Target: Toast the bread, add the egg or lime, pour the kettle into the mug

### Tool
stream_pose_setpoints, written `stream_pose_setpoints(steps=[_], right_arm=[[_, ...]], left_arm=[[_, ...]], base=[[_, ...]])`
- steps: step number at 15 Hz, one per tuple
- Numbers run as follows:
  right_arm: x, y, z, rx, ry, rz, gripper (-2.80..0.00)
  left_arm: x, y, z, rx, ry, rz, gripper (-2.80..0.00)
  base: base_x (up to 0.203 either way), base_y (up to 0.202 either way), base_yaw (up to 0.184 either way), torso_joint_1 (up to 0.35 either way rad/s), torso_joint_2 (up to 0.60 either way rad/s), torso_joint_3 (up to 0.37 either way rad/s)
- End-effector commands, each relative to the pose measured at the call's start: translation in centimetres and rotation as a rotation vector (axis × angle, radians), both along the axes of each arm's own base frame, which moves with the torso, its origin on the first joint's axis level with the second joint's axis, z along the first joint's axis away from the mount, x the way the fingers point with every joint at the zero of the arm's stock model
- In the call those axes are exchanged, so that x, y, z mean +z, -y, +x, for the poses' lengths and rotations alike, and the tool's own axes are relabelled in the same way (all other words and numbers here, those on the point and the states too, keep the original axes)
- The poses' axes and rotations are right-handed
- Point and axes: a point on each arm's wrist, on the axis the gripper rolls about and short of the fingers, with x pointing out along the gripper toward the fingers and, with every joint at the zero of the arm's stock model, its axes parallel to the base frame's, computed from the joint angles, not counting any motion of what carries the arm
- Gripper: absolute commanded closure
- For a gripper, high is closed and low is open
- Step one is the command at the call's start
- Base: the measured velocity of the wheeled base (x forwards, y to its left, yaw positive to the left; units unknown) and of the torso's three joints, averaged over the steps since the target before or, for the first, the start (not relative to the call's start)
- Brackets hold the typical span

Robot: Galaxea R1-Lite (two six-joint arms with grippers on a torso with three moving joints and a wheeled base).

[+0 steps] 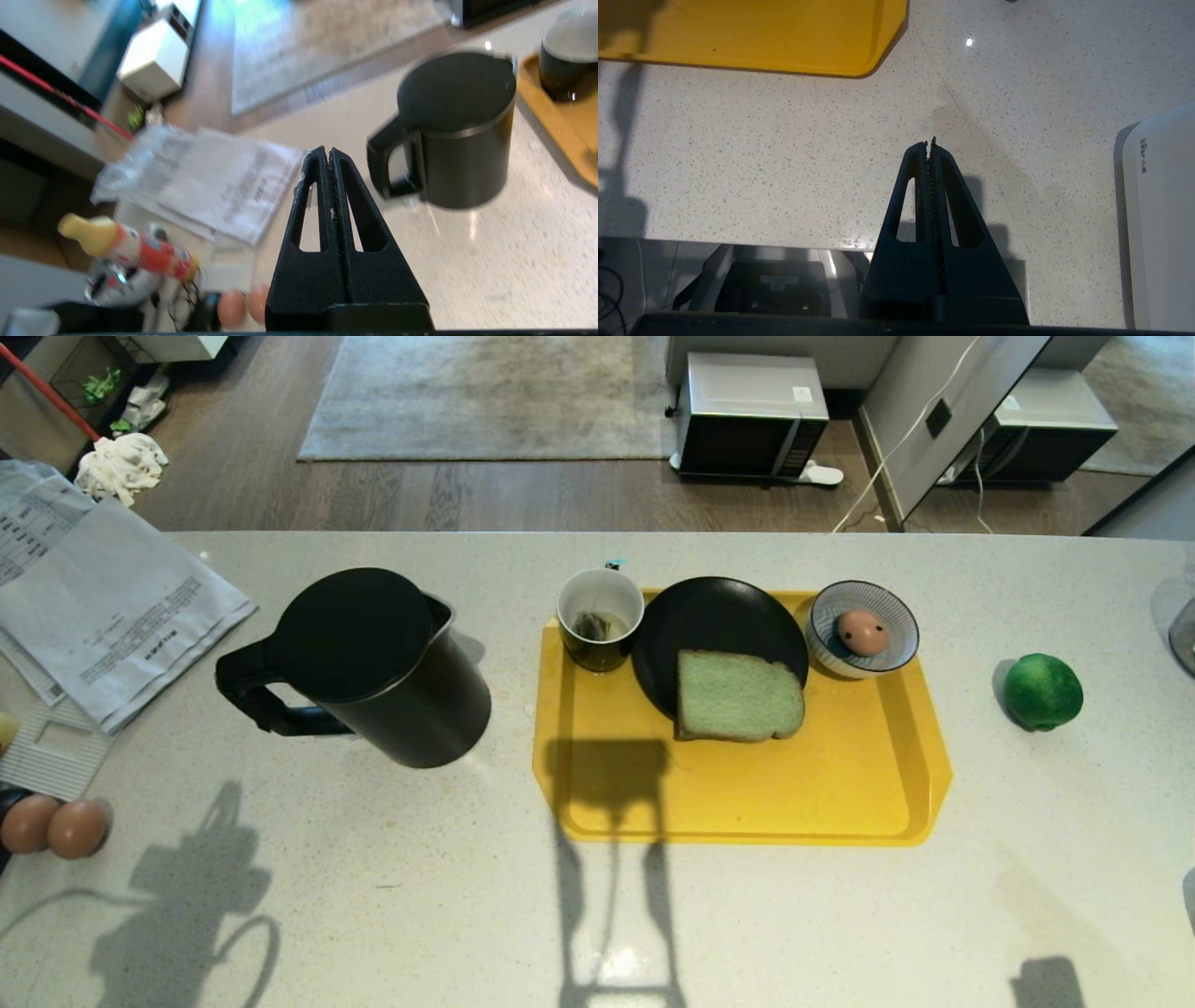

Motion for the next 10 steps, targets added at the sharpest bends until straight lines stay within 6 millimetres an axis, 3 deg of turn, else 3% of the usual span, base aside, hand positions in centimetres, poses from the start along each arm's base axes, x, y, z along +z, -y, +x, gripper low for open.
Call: stream_pose_setpoints(steps=[1,6,8,10], right_arm=[[0.0,0.0,0.0,0.0,-0.002,0.0,0.0],[0.0,0.0,0.0,0.0,-0.002,0.0,0.0],[0.0,0.0,0.0,0.0,-0.002,0.0,0.0],[0.0,0.0,0.0,0.0,-0.001,0.0,0.0]], left_arm=[[1.4,0.3,-1.9,0.002,0.104,0.047,0.0],[5.3,0.1,-4.2,-0.019,0.192,0.114,0.0],[6.9,0.2,-6.1,0.005,0.274,0.115,0.0],[7.3,0.1,-8.0,0.052,0.334,0.128,0.0]], base=[[0.0,0.0,0.0,0.0,0.0,0.0],[0.0,0.0,0.0,0.0,0.0,0.0],[0.0,0.0,0.0,0.0,0.0,0.0],[0.0,0.0,0.0,0.0,0.0,0.0]])
